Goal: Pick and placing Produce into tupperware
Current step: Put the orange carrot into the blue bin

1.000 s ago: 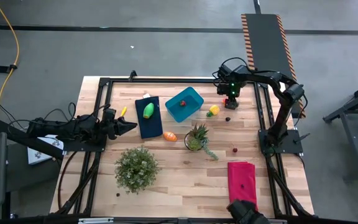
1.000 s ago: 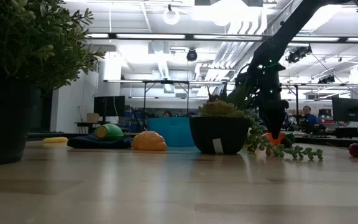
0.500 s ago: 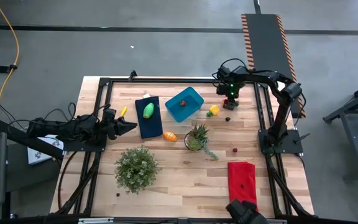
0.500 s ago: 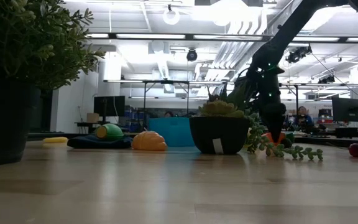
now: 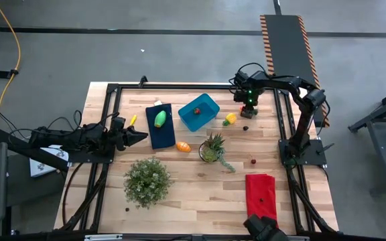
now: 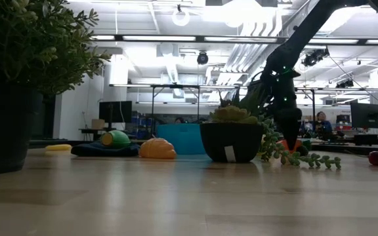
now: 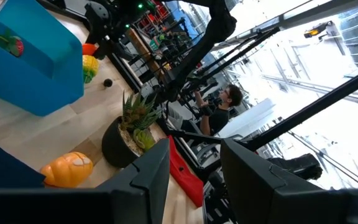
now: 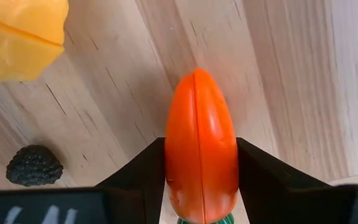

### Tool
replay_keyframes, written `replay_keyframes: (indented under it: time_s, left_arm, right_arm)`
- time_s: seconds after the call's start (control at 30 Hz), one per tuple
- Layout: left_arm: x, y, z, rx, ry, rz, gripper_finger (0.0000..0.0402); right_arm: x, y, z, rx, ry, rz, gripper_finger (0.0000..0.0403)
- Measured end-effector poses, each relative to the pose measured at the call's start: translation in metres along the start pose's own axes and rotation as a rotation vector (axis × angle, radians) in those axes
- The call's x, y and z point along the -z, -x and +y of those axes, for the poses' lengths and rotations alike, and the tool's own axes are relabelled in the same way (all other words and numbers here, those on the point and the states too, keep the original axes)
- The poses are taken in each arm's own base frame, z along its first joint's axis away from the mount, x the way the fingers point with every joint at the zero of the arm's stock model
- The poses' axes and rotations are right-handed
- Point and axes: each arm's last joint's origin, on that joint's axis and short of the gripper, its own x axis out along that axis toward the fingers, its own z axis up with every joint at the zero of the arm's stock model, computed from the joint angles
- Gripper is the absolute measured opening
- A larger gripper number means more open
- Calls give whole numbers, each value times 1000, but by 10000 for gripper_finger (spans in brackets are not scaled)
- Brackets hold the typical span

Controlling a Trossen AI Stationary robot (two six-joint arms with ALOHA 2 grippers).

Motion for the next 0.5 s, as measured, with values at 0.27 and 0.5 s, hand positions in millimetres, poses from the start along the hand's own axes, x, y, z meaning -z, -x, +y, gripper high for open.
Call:
replay_keyframes:
  time_s: [0.27,0.5]
  left_arm:
    - [0,0,0,0,0,1,131]
    - [0,0,0,0,0,1,131]
  right_arm:
    - [0,1,0,-7,-34,10,147]
    - [-5,24,0,-16,-72,-80,147]
